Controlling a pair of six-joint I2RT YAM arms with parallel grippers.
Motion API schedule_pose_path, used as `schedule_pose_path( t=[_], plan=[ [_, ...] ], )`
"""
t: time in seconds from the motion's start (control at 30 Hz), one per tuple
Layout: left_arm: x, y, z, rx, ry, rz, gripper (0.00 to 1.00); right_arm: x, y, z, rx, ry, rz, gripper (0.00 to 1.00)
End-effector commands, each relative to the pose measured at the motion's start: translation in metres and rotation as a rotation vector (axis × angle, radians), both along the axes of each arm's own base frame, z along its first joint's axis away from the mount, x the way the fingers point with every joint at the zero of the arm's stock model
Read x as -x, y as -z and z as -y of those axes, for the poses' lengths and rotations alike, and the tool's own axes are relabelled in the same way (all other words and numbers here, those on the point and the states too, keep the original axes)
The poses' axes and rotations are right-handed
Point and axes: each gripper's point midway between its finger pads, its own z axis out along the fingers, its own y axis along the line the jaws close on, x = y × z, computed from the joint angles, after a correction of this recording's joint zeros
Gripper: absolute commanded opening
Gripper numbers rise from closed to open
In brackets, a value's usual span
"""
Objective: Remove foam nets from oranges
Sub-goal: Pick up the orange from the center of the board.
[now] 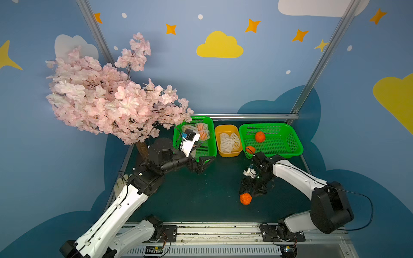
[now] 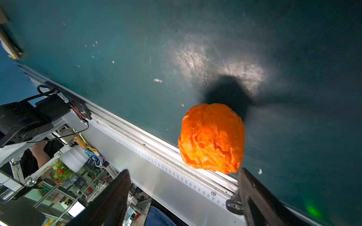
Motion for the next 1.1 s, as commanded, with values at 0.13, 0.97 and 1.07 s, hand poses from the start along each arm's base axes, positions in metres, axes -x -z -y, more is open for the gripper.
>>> schedule_pose_path(
  t=[0.13, 0.97, 1.07],
  plan=[
    [0.008, 0.004, -0.017, -0.018, -0.058, 0.003, 0.99, 0.002, 0.014, 0.005, 0.106, -0.029, -0.021, 0.85],
    [0.007, 0.014, -0.027, -0.053, -0.112, -0.006, 0.99, 0.006, 0.045, 0.002, 0.201, -0.116, -0.071, 0.54],
    [0.001, 0.015, -0.032, -0.064, -0.152, -0.005, 0.99, 0.004, 0.044, 0.001, 0.209, -0.121, -0.087, 0.40]
  ],
)
